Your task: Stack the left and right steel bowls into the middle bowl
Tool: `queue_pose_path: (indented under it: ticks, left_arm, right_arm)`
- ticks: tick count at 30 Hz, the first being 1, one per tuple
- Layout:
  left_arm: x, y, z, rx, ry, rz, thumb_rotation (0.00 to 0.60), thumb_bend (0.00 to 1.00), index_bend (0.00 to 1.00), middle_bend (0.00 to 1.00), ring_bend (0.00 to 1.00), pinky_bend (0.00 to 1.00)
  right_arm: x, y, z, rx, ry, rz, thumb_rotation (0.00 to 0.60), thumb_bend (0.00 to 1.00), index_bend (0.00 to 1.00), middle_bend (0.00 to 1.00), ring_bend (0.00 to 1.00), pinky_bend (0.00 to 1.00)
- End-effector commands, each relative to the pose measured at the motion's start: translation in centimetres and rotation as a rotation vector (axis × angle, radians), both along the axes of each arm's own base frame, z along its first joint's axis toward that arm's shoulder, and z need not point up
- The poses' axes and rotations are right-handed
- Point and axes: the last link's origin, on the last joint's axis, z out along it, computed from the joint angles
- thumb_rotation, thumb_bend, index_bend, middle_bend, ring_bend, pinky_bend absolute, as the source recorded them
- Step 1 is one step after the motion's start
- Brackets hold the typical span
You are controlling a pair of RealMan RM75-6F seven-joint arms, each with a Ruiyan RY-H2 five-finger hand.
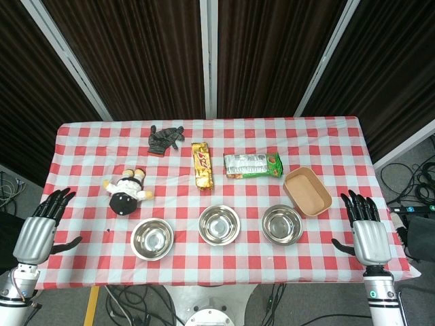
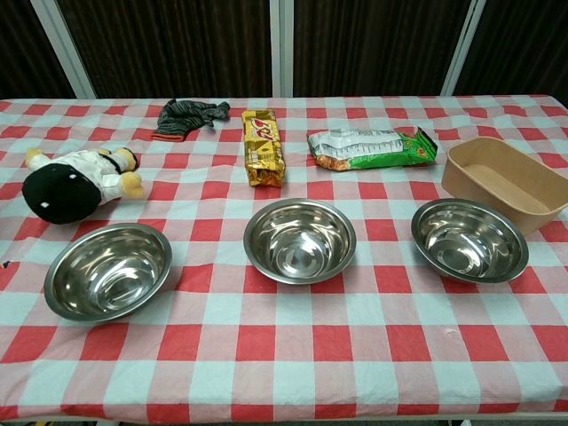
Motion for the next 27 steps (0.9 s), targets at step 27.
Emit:
queue_pose_path:
  ticks: [27]
  left_arm:
    - [-0.4,-0.2,-0.5,0.008,-0.01,0.004,0.6,0.07,0.13,0.17,0.09,0.22]
  right_arm:
    - [2.3,0.9,-3.0,0.087,0.057,0.139,0.6,0.0,0.04,0.13,0.03,0.07]
